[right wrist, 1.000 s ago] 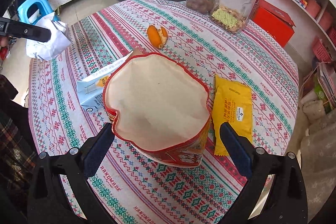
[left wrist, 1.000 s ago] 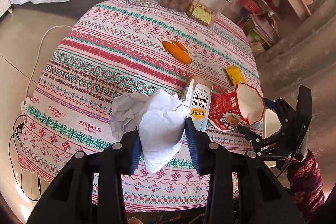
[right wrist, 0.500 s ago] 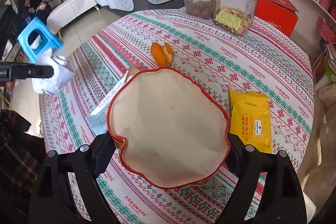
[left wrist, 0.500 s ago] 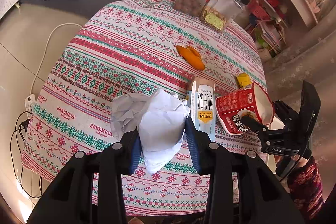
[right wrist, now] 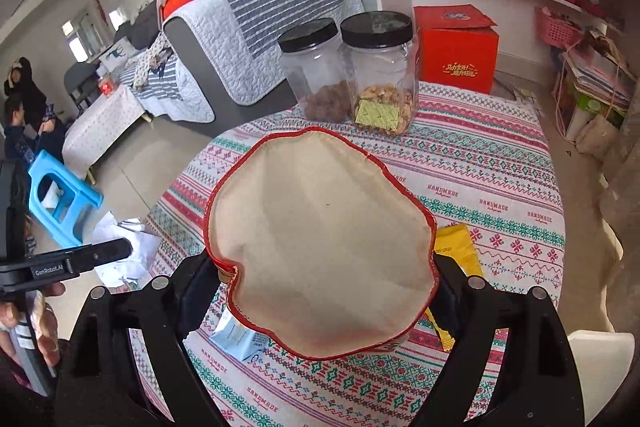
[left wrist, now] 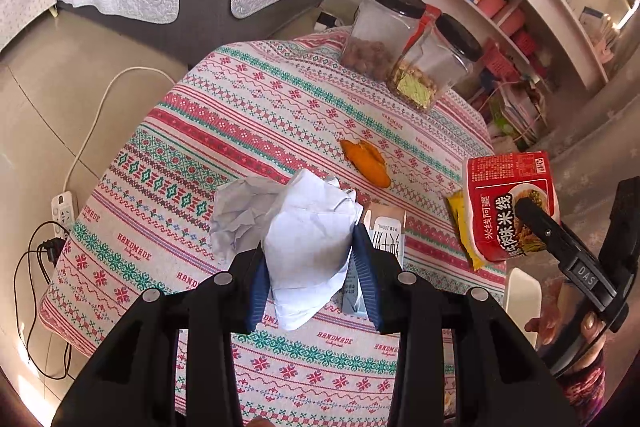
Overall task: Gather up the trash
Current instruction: 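Carry the tissue and noodle cup to the white bin and release both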
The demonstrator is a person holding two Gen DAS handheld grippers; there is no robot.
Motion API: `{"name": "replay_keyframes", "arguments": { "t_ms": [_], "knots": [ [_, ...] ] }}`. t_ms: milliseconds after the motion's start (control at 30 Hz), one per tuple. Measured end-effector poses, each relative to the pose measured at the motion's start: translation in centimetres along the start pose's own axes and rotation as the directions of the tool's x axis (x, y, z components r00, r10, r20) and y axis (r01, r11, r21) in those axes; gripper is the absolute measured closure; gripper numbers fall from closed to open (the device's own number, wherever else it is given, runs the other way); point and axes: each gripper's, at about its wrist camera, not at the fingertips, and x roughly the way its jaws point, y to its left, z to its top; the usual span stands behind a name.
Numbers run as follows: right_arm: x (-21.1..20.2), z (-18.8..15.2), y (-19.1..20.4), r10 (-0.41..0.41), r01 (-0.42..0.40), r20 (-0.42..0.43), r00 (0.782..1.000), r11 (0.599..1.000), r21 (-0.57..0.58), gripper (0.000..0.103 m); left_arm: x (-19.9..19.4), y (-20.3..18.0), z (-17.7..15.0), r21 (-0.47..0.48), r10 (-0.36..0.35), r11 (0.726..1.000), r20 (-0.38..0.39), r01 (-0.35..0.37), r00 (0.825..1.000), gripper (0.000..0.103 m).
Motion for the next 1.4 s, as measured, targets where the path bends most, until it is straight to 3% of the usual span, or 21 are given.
{"name": "replay_keyframes", "arguments": {
  "t_ms": [267, 467, 633, 1100, 1400],
  "knots": [
    [-2.3, -0.2, 1.0, -0.096, 0.09, 0.063, 0.993, 0.991, 0.096, 0.019, -1.4, -1.5, 0.9, -0.01, 0.028, 1.0, 0.145, -0.027, 0.989, 0.064],
    [-4.3, -0.8, 1.1, -0.178, 0.162, 0.108, 0.978, 0.977, 0.141, 0.019, -2.8, -3.4, 0.7, 0.013, 0.055, 0.998, 0.255, -0.06, 0.965, 0.064],
    [-6.2, -1.1, 0.6, -0.207, 0.177, 0.152, 0.966, 0.966, 0.188, 0.019, -3.4, -4.9, 0.5, 0.026, 0.079, 0.995, 0.324, -0.092, 0.943, 0.064],
    [-10.8, -3.4, -2.1, -0.308, 0.244, 0.221, 0.926, 0.93, 0.275, 0.019, -3.2, -8.5, -0.2, 0.079, 0.016, 0.996, 0.343, -0.046, 0.939, 0.064],
    [-14.3, -5.2, -6.5, -0.427, 0.313, 0.237, 0.872, 0.861, 0.401, 0.019, -2.0, -10.7, -1.0, 0.112, -0.001, 0.993, 0.332, -0.038, 0.943, 0.064]
  ]
}}
